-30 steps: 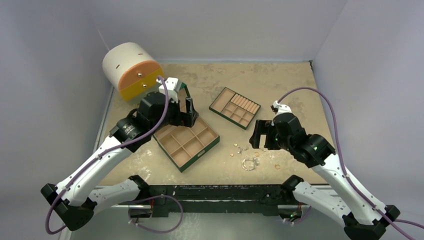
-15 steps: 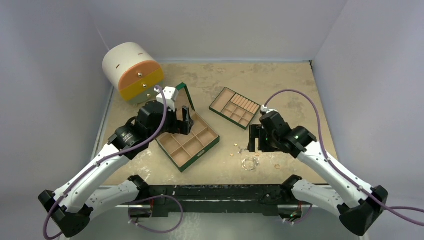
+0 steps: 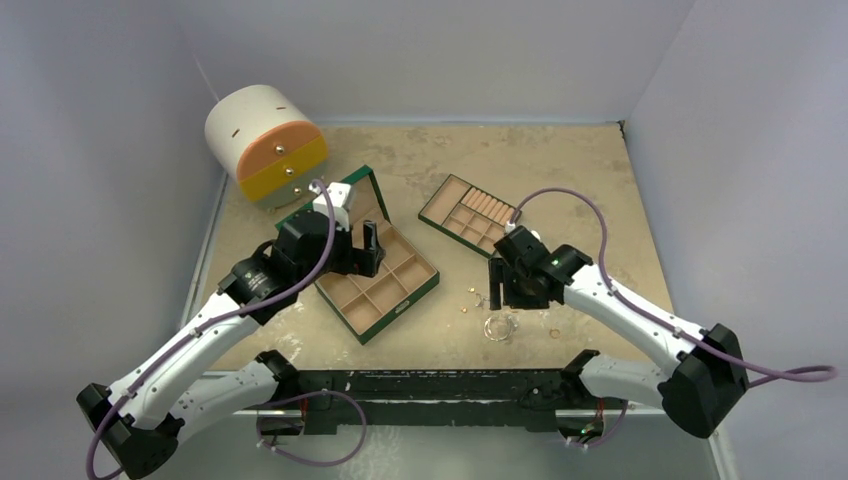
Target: Organize the mixed jewelry
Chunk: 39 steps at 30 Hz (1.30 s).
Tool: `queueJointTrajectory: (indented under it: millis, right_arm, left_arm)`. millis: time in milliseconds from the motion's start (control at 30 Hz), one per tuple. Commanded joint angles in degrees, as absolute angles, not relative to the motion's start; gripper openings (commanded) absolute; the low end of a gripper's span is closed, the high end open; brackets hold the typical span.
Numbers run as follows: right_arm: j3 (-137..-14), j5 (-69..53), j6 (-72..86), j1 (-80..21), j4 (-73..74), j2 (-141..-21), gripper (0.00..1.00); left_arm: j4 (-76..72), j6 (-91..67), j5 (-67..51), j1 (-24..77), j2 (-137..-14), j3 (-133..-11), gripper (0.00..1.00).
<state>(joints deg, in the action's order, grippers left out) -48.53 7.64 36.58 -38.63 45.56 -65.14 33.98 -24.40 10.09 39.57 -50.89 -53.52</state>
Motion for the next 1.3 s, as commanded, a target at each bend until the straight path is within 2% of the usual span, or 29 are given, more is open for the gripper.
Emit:
queueJointTrajectory:
  millis: [0, 400, 833, 1267]
  right_arm:
    - [-45.7, 11.4, 41.0, -39.4, 43.6, -66.8, 0.69]
    - [-39.0, 13.4, 43.0, -39.5, 35.4, -70.9, 0.60]
    - [-38.7, 14.0, 43.7, -39.6, 33.5, -74.9, 0.50]
    - [-38.5, 13.1, 44.6, -40.5, 33.1, -76.3, 0.35]
  left_arm:
    - [32.1, -23.6, 10.8, 39.9, -49.3, -52.8, 0.96]
    - [32.3, -23.7, 11.7, 39.9, -47.8, -50.1, 0.96]
    - [31.2, -23.7, 11.8, 39.9, -47.4, -48.3, 0.96]
    - [31.0, -23.7, 12.0, 39.9, -47.3, -47.9, 0.96]
